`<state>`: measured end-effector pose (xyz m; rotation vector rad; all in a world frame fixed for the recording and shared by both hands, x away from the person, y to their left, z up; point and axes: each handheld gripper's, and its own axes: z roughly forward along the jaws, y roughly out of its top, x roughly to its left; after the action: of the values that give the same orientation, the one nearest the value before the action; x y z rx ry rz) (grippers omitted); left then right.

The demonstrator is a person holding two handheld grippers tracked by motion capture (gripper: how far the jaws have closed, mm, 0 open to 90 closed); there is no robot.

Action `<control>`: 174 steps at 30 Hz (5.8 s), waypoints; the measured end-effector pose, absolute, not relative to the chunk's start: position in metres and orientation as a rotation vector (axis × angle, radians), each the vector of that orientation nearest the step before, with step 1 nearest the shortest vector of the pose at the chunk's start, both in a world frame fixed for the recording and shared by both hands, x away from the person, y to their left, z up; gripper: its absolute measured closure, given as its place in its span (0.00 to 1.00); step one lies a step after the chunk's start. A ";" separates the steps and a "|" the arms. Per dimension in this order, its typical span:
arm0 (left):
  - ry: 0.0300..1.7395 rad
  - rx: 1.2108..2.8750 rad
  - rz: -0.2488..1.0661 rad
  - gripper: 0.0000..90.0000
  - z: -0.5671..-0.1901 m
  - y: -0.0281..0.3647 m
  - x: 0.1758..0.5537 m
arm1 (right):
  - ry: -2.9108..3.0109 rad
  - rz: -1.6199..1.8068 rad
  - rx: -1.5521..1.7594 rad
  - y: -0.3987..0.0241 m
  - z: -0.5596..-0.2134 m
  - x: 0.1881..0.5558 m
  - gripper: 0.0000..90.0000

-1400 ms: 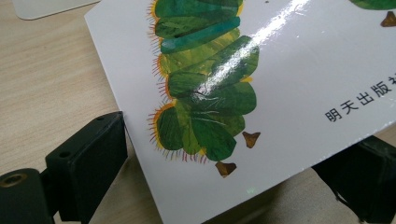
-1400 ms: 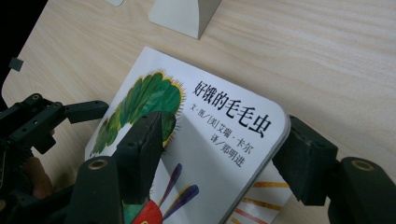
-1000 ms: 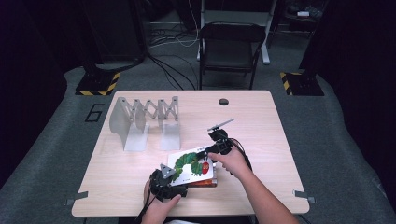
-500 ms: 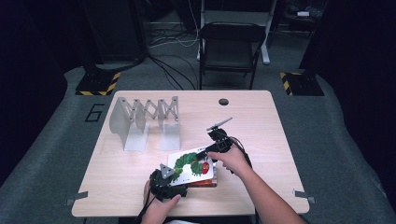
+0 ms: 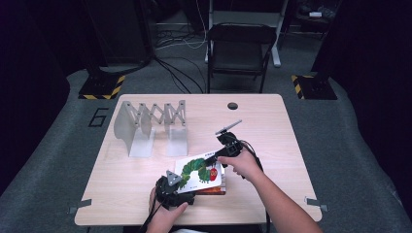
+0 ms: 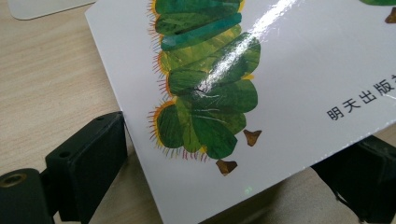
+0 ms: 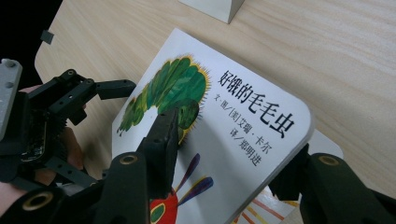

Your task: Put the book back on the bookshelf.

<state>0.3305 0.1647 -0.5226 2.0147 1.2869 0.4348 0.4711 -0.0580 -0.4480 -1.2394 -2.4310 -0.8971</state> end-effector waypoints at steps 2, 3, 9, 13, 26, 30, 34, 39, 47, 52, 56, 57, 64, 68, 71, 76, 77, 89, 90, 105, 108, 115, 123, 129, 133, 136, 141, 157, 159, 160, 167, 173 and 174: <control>1.282 2.028 0.431 0.07 -0.522 0.165 0.331 | -2.426 -0.891 -1.227 -0.059 -0.447 0.472 0.59; 1.280 2.026 0.431 0.07 -0.522 0.166 0.331 | -2.423 -0.887 -1.227 -0.059 -0.447 0.473 0.59; 1.281 2.028 0.420 0.08 -0.522 0.166 0.331 | -2.416 -0.867 -1.207 -0.060 -0.445 0.474 0.61; 1.277 2.032 0.419 0.08 -0.522 0.167 0.331 | -2.424 -0.860 -1.185 -0.061 -0.442 0.474 0.62; 1.241 2.039 0.388 0.18 -0.519 0.171 0.328 | -2.413 -0.936 -1.109 -0.066 -0.430 0.467 0.70; 1.221 2.055 0.400 0.19 -0.519 0.172 0.327 | -2.406 -0.946 -1.108 -0.066 -0.426 0.463 0.72; 1.206 2.064 0.415 0.19 -0.518 0.172 0.326 | -2.404 -0.965 -1.063 -0.067 -0.424 0.462 0.75; 1.172 2.073 0.447 0.19 -0.518 0.172 0.324 | -2.379 -0.976 -1.037 -0.067 -0.419 0.458 0.79; 1.102 2.139 0.431 0.27 -0.516 0.180 0.317 | -2.384 -0.992 -0.985 -0.072 -0.416 0.453 0.84; 1.070 2.164 0.420 0.29 -0.515 0.184 0.314 | -2.382 -0.978 -0.972 -0.074 -0.416 0.451 0.87; 1.065 2.168 0.401 0.29 -0.514 0.187 0.313 | -2.396 -0.975 -0.930 -0.074 -0.415 0.450 0.90; 1.069 2.165 0.396 0.29 -0.513 0.187 0.312 | -2.395 -0.974 -0.927 -0.074 -0.414 0.449 0.90; 1.042 2.163 0.375 0.30 -0.512 0.191 0.308 | -2.420 -0.962 -0.862 -0.075 -0.409 0.442 0.94; 1.031 2.162 0.366 0.33 -0.511 0.194 0.304 | -2.471 -0.926 -0.781 -0.076 -0.407 0.438 0.96; 1.022 2.158 0.370 0.34 -0.509 0.197 0.304 | -2.506 -0.912 -0.744 -0.075 -0.404 0.432 0.96; 1.022 2.132 0.350 0.35 -0.506 0.202 0.305 | -2.604 -0.919 -0.582 -0.075 -0.401 0.425 0.97; 1.024 2.130 0.337 0.35 -0.504 0.203 0.304 | -2.623 -0.922 -0.540 -0.076 -0.401 0.422 0.97; 0.970 2.114 0.345 0.37 -0.496 0.203 0.307 | -2.777 -0.871 -0.321 -0.081 -0.401 0.411 0.96; 0.964 2.113 0.343 0.37 -0.496 0.203 0.307 | -2.792 -0.862 -0.303 -0.081 -0.402 0.410 0.95; 0.814 2.090 0.323 0.45 -0.469 0.205 0.322 | -3.006 -0.807 -0.087 -0.084 -0.413 0.401 0.91; 0.803 2.087 0.333 0.47 -0.465 0.203 0.324 | -3.046 -0.780 -0.063 -0.083 -0.417 0.400 0.91; 0.774 2.123 0.332 0.55 -0.459 0.198 0.333 | -3.109 -0.745 -0.054 -0.079 -0.427 0.402 0.91; 0.805 2.137 0.338 0.53 -0.456 0.196 0.344 | -3.107 -0.789 -0.132 -0.079 -0.428 0.410 0.90; 0.808 2.137 0.313 0.53 -0.455 0.197 0.348 | -3.105 -0.799 -0.167 -0.079 -0.429 0.411 0.88; 0.778 2.133 0.322 0.52 -0.451 0.194 0.351 | -3.110 -0.807 -0.184 -0.080 -0.429 0.412 0.87; 0.763 2.140 0.331 0.52 -0.449 0.191 0.353 | -3.116 -0.813 -0.209 -0.081 -0.429 0.413 0.85; 0.736 2.149 0.307 0.57 -0.448 0.192 0.354 | -3.101 -0.820 -0.270 -0.085 -0.428 0.416 0.77; 0.651 2.196 0.291 0.82 -0.445 0.182 0.345 | -3.161 -0.865 -0.413 -0.099 -0.424 0.433 0.55; 0.650 2.201 0.294 0.83 -0.443 0.182 0.344 | -3.170 -0.865 -0.408 -0.098 -0.424 0.435 0.55; 0.643 2.210 0.300 0.83 -0.443 0.183 0.344 | -3.177 -0.862 -0.400 -0.097 -0.424 0.435 0.55; 0.599 2.242 0.297 0.83 -0.438 0.188 0.340 | -3.201 -0.908 -0.376 -0.092 -0.416 0.434 0.55; 0.593 2.243 0.280 0.83 -0.440 0.196 0.342 | -3.216 -0.913 -0.264 -0.081 -0.412 0.434 0.61; 0.598 2.243 0.277 0.83 -0.440 0.197 0.342 | -3.216 -0.912 -0.257 -0.079 -0.412 0.434 0.61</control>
<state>0.3417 0.1966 -0.4403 2.2431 0.5981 0.2775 0.4335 -0.0791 -0.4125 -0.2574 -3.2156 -0.9116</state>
